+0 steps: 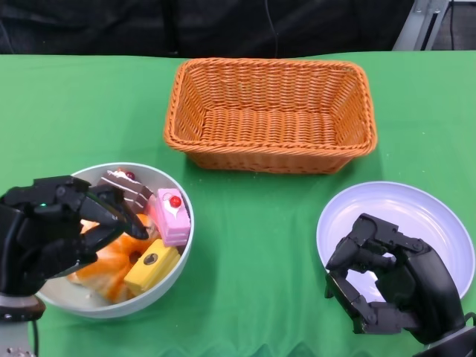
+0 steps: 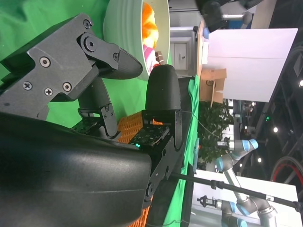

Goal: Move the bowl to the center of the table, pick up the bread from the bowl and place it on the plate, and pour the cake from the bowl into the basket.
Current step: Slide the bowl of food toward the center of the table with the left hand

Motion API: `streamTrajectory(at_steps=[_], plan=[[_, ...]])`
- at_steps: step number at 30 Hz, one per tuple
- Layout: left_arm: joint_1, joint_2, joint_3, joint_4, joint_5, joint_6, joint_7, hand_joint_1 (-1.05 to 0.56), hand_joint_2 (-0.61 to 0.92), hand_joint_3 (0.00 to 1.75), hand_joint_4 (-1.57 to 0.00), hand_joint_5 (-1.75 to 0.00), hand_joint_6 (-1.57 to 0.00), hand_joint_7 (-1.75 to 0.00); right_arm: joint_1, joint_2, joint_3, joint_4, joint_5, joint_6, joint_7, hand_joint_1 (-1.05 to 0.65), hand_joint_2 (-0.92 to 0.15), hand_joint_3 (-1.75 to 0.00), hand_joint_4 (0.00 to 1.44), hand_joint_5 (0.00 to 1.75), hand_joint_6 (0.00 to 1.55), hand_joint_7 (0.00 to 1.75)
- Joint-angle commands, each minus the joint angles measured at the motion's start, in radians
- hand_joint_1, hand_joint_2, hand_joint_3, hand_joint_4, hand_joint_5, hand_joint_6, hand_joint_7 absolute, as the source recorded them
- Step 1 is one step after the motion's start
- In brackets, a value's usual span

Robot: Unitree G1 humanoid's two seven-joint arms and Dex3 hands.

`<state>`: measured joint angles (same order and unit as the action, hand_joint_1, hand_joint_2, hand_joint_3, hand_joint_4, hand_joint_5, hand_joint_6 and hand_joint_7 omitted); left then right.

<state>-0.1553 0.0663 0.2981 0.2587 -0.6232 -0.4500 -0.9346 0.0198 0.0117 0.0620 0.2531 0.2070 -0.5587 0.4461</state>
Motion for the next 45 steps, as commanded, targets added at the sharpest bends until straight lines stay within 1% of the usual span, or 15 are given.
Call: streamTrajectory(at_steps=[1, 2, 4, 7, 8, 10, 12, 14, 16, 21, 25, 28, 35, 43, 45], plan=[[0.012, 0.022, 0.015, -0.033, -0.037, 0.028, 0.009, -0.36, 0.92, 0.04, -0.88, -0.72, -1.09, -0.08, -0.007, -0.009, -0.005, 0.004, -0.003, -0.017, 0.000, -0.10, -0.46, -1.05, 0.73, 1.61, 0.65, 1.37], [0.012, 0.028, 0.021, -0.041, -0.050, 0.035, 0.002, -0.37, 0.92, 0.03, -0.89, -0.68, -1.08, -0.06, -0.007, -0.009, -0.005, 0.006, -0.001, -0.019, 0.001, -0.10, -0.46, -1.05, 0.73, 1.61, 0.65, 1.37], [0.012, 0.036, 0.029, -0.051, -0.066, 0.045, -0.007, -0.37, 0.92, 0.02, -1.00, -0.39, -1.04, -0.02, -0.009, -0.008, -0.005, 0.009, 0.000, -0.022, 0.002, -0.10, -0.46, -1.05, 0.73, 1.61, 0.65, 1.37], [0.013, 0.038, 0.031, -0.056, -0.071, 0.051, -0.008, -0.38, 0.92, 0.02, -1.04, -0.29, -1.04, 0.00, -0.009, -0.007, -0.005, 0.010, 0.000, -0.023, 0.003, -0.10, -0.46, -1.05, 0.73, 1.60, 0.65, 1.37], [0.002, 0.047, 0.054, -0.045, -0.078, 0.028, -0.009, -0.40, 0.92, 0.03, -1.00, -0.25, -1.00, 0.00, -0.011, -0.007, -0.006, 0.016, 0.000, -0.025, 0.004, -0.10, -0.46, -1.05, 0.73, 1.60, 0.65, 1.37], [-0.026, 0.066, 0.094, -0.009, -0.070, -0.021, -0.002, -0.48, 0.92, 0.07, -0.85, -0.09, -0.82, 0.00, -0.015, -0.007, -0.007, 0.022, 0.002, -0.025, 0.005, -0.11, -0.46, -1.04, 0.73, 1.61, 0.66, 1.37], [-0.046, 0.081, 0.116, 0.028, -0.021, -0.058, 0.049, -0.53, 0.92, 0.09, -0.76, -0.03, -0.73, 0.00, -0.015, -0.006, -0.007, 0.024, 0.000, -0.027, 0.002, -0.11, -0.46, -1.04, 0.73, 1.61, 0.66, 1.37], [-0.059, 0.093, 0.123, 0.056, 0.011, -0.070, 0.088, -0.55, 0.92, 0.09, -0.69, -0.01, -0.67, 0.00, -0.013, -0.003, -0.007, 0.022, -0.001, -0.026, -0.002, -0.11, -0.45, -1.04, 0.74, 1.61, 0.66, 1.37], [-0.064, 0.099, 0.122, 0.069, 0.019, -0.075, 0.103, -0.55, 0.92, 0.09, -0.66, 0.00, -0.65, 0.00, -0.012, -0.002, -0.007, 0.021, 0.000, -0.023, -0.004, -0.11, -0.45, -1.04, 0.74, 1.61, 0.67, 1.37], [-0.110, 0.142, 0.127, 0.203, 0.110, -0.133, 0.166, -0.56, 0.92, 0.13, -0.46, 0.00, -0.48, 0.00, -0.009, -0.006, -0.004, 0.014, 0.003, -0.018, 0.003, -0.09, -0.46, -1.05, 0.73, 1.62, 0.65, 1.39], [-0.124, 0.152, 0.123, 0.242, 0.120, -0.158, 0.172, -0.56, 0.92, 0.13, -0.42, 0.00, -0.45, 0.00, -0.009, -0.007, -0.004, 0.013, 0.001, -0.019, 0.002, -0.10, -0.45, -1.06, 0.72, 1.62, 0.65, 1.39], [-0.162, 0.167, 0.129, 0.347, 0.148, -0.191, 0.199, -0.55, 0.92, 0.14, -0.33, 0.00, -0.35, 0.00, -0.010, -0.001, -0.004, 0.017, 0.003, -0.018, -0.001, -0.11, -0.45, -1.06, 0.73, 1.62, 0.65, 1.38], [-0.218, 0.199, 0.105, 0.539, 0.299, -0.255, 0.365, -0.59, 0.92, 0.17, -0.33, -0.01, -0.35, 0.00, -0.011, -0.004, -0.004, 0.019, -0.003, -0.018, -0.001, -0.10, -0.45, -1.06, 0.73, 1.63, 0.66, 1.38], [-0.250, 0.229, 0.061, 0.672, 0.396, -0.245, 0.475, -0.57, 0.92, 0.20, -0.31, 0.00, -0.30, 0.00, -0.007, -0.004, -0.004, 0.014, -0.001, -0.015, 0.004, -0.09, -0.44, -1.08, 0.73, 1.63, 0.65, 1.40], [-0.259, 0.234, 0.050, 0.703, 0.404, -0.227, 0.477, -0.56, 0.92, 0.20, -0.28, 0.00, -0.28, 0.00, -0.005, -0.004, -0.004, 0.012, -0.002, -0.015, 0.004, -0.08, -0.45, -1.08, 0.73, 1.63, 0.65, 1.39]])
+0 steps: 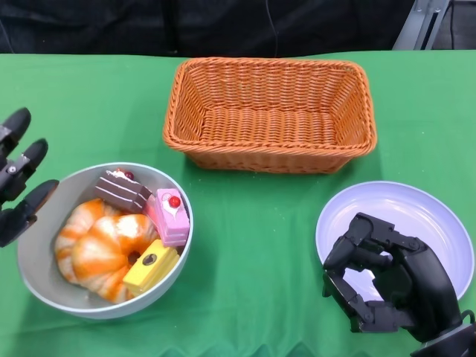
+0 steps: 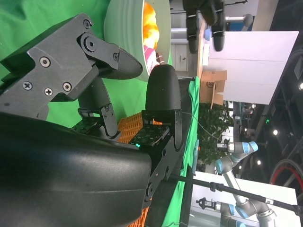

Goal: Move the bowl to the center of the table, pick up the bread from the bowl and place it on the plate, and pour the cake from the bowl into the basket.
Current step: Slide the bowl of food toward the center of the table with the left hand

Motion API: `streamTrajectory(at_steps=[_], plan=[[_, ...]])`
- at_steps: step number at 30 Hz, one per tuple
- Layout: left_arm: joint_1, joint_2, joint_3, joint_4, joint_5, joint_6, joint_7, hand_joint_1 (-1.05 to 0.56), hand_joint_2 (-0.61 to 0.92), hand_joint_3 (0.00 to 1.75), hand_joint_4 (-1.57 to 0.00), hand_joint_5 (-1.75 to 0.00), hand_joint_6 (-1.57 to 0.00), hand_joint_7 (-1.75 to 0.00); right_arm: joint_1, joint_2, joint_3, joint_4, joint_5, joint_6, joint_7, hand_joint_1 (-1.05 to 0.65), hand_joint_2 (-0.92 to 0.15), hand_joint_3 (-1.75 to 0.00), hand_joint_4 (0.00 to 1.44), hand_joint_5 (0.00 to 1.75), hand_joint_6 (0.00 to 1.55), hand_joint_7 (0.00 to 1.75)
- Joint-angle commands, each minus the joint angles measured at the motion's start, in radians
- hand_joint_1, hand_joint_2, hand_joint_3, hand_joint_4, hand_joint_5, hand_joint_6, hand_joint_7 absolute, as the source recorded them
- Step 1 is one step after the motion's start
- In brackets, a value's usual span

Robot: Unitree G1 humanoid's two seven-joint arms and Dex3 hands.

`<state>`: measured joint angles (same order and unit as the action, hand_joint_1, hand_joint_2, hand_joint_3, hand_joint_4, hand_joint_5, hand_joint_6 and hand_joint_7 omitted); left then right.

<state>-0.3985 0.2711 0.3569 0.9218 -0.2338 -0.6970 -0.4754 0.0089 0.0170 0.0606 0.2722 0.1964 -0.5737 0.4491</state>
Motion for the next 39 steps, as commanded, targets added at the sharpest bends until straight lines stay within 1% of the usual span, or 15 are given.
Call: streamTrajectory(at_steps=[1, 4, 12, 17, 25, 28, 32, 35, 39], plan=[[-0.020, 0.033, -0.014, 0.054, 0.019, 0.022, 0.019, -0.55, 0.92, 0.19, -0.27, 0.00, -0.27, 0.00, 0.005, -0.010, -0.003, -0.007, 0.009, 0.000, 0.003, -0.08, -0.45, -1.08, 0.73, 1.63, 0.65, 1.39], [-0.032, 0.039, -0.024, 0.100, 0.033, 0.023, 0.024, -0.55, 0.92, 0.19, -0.24, 0.00, -0.25, 0.00, 0.006, -0.011, -0.002, -0.010, 0.011, 0.003, 0.005, -0.08, -0.45, -1.08, 0.73, 1.62, 0.66, 1.38], [-0.054, 0.051, -0.053, 0.177, 0.072, 0.040, 0.070, -0.59, 0.92, 0.19, -0.22, 0.00, -0.24, 0.00, 0.005, -0.004, -0.002, -0.001, 0.005, -0.006, -0.002, -0.08, -0.44, -1.09, 0.73, 1.62, 0.66, 1.37], [-0.065, 0.046, -0.049, 0.205, 0.066, 0.062, 0.074, -0.57, 0.92, 0.18, -0.22, 0.00, -0.24, 0.00, 0.003, -0.006, -0.002, 0.000, 0.007, -0.007, 0.003, -0.08, -0.44, -1.10, 0.73, 1.62, 0.66, 1.36], [-0.062, 0.038, -0.070, 0.208, 0.089, 0.065, 0.114, -0.60, 0.92, 0.17, -0.22, 0.00, -0.24, 0.00, 0.006, -0.003, -0.003, -0.005, 0.007, -0.001, -0.002, -0.09, -0.43, -1.09, 0.73, 1.62, 0.67, 1.37], [-0.058, 0.041, -0.097, 0.206, 0.123, 0.063, 0.154, -0.63, 0.92, 0.19, -0.20, 0.00, -0.23, 0.00, 0.007, -0.003, -0.002, -0.006, 0.001, -0.004, -0.008, -0.10, -0.43, -1.09, 0.73, 1.62, 0.67, 1.37], [-0.053, 0.032, -0.110, 0.198, 0.130, 0.072, 0.170, -0.62, 0.92, 0.21, -0.16, 0.00, -0.21, 0.00, 0.008, -0.002, 0.000, -0.009, 0.007, 0.001, -0.004, -0.10, -0.44, -1.07, 0.72, 1.63, 0.66, 1.37], [-0.049, 0.027, -0.116, 0.186, 0.124, 0.089, 0.175, -0.62, 0.92, 0.22, -0.16, 0.00, -0.20, 0.00, 0.006, -0.003, 0.001, -0.006, 0.009, -0.001, -0.001, -0.11, -0.45, -1.05, 0.71, 1.63, 0.66, 1.37], [-0.048, 0.020, -0.100, 0.167, 0.081, 0.087, 0.135, -0.62, 0.92, 0.22, -0.15, 0.00, -0.18, 0.00, 0.007, -0.001, -0.001, -0.007, 0.003, 0.003, -0.009, -0.11, -0.46, -1.03, 0.72, 1.63, 0.67, 1.37]])
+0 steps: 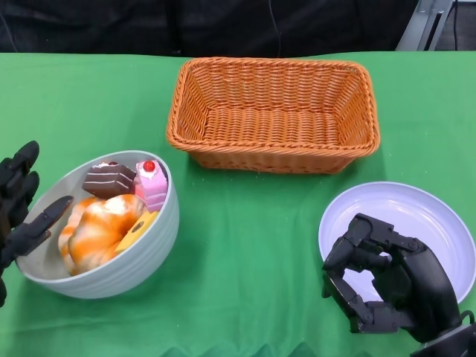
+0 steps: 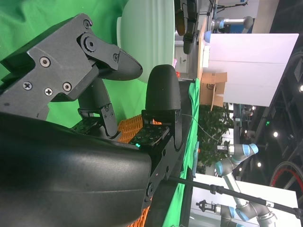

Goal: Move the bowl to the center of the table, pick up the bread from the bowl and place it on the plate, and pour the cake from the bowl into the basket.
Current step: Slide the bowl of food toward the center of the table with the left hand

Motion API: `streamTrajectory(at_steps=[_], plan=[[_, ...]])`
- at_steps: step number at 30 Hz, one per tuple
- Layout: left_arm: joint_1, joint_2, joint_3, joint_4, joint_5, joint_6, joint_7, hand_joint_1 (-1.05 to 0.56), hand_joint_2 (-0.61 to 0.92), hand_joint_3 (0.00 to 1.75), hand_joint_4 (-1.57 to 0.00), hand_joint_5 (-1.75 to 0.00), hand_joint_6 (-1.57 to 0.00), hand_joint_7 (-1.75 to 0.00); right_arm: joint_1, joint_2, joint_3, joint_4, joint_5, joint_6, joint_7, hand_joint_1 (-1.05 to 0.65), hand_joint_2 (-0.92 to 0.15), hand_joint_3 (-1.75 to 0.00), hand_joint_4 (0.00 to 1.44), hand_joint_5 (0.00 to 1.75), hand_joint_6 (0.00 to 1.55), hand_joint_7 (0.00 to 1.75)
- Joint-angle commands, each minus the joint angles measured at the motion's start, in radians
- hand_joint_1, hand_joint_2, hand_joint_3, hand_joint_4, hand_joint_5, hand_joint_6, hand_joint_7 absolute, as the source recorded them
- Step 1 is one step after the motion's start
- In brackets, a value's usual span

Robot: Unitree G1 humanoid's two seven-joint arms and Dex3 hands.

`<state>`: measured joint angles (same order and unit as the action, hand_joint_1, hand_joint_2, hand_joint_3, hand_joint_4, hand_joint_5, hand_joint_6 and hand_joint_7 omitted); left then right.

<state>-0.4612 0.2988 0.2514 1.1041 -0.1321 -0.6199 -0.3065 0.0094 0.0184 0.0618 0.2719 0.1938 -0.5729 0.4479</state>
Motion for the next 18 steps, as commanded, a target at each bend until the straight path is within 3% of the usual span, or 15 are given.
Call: streamTrajectory(at_steps=[1, 18], plan=[[0.016, -0.009, 0.009, -0.019, -0.028, 0.011, -0.042, -0.61, 0.92, 0.22, -0.15, 0.00, -0.18, 0.00, 0.006, -0.002, -0.002, -0.006, 0.004, 0.001, -0.009, -0.11, -0.46, -1.03, 0.72, 1.63, 0.67, 1.37], [0.064, -0.048, 0.067, -0.197, -0.136, -0.114, -0.112, -0.63, 0.92, 0.21, -0.26, -0.02, -0.26, -0.01, -0.012, -0.004, -0.011, 0.033, 0.010, -0.021, 0.011, -0.10, -0.45, -1.07, 0.73, 1.62, 0.66, 1.37]])
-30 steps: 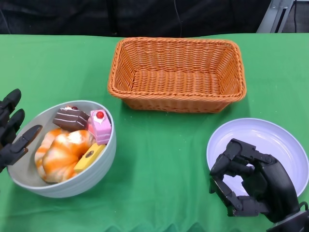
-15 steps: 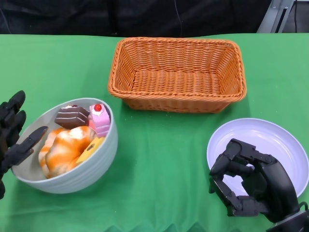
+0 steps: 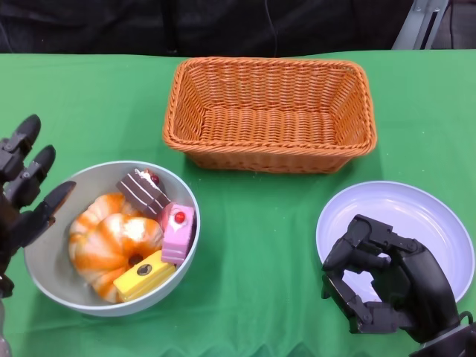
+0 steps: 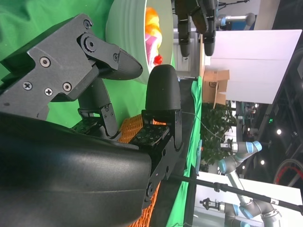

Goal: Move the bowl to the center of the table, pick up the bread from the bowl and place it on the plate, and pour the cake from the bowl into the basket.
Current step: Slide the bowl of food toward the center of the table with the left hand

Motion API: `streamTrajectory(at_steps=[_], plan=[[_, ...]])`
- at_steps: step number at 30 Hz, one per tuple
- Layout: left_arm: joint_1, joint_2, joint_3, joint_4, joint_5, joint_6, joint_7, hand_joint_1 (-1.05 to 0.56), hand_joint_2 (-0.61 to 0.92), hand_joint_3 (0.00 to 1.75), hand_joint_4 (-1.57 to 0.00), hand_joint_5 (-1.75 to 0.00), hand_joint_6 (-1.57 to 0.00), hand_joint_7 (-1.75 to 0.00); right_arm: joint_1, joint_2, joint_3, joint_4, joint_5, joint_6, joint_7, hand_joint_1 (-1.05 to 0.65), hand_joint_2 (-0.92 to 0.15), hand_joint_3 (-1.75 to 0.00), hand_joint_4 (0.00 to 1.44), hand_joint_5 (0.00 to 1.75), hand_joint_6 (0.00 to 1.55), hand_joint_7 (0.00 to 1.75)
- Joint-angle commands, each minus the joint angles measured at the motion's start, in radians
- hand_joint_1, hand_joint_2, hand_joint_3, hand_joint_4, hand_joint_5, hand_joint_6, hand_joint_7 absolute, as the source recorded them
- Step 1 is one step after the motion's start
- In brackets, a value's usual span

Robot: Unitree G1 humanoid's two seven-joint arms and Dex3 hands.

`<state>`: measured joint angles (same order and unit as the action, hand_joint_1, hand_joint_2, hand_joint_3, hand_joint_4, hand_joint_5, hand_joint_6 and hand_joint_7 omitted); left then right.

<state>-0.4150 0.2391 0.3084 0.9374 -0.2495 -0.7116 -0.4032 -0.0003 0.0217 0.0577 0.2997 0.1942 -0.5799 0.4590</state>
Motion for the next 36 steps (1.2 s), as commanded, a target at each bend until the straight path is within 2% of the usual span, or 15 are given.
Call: streamTrajectory(at_steps=[1, 15, 18, 22, 26, 36], plan=[[0.020, 0.011, 0.012, -0.037, -0.019, -0.023, -0.014, -0.64, 0.92, 0.21, -0.26, -0.02, -0.26, -0.01, -0.002, -0.006, -0.007, 0.006, 0.009, -0.015, -0.001, -0.10, -0.45, -1.07, 0.73, 1.62, 0.66, 1.37], [-0.002, 0.011, 0.047, 0.019, -0.053, -0.113, -0.039, -0.63, 0.92, 0.21, -0.28, -0.01, -0.26, 0.00, -0.005, -0.006, -0.005, 0.015, 0.009, -0.022, 0.004, -0.11, -0.46, -1.05, 0.72, 1.62, 0.66, 1.36], [-0.006, 0.026, 0.041, 0.046, -0.017, -0.121, -0.004, -0.61, 0.92, 0.24, -0.28, -0.01, -0.24, 0.00, -0.009, -0.007, -0.006, 0.019, 0.017, -0.021, 0.016, -0.10, -0.46, -1.06, 0.72, 1.63, 0.65, 1.38], [-0.016, 0.072, 0.013, 0.125, 0.103, -0.146, 0.126, -0.61, 0.92, 0.25, -0.30, -0.02, -0.26, -0.01, -0.007, -0.004, -0.008, 0.017, 0.014, -0.023, 0.013, -0.09, -0.45, -1.07, 0.72, 1.63, 0.66, 1.38], [-0.027, 0.098, -0.016, 0.172, 0.176, -0.152, 0.204, -0.61, 0.92, 0.25, -0.29, -0.01, -0.26, -0.01, -0.005, -0.002, -0.007, 0.015, 0.009, -0.027, 0.009, -0.08, -0.44, -1.08, 0.72, 1.62, 0.66, 1.37], [-0.041, 0.125, -0.065, 0.226, 0.261, -0.135, 0.296, -0.63, 0.92, 0.22, -0.26, 0.00, -0.26, 0.00, 0.002, 0.001, -0.006, 0.009, 0.004, -0.022, -0.003, -0.11, -0.46, -1.04, 0.73, 1.62, 0.67, 1.36]])
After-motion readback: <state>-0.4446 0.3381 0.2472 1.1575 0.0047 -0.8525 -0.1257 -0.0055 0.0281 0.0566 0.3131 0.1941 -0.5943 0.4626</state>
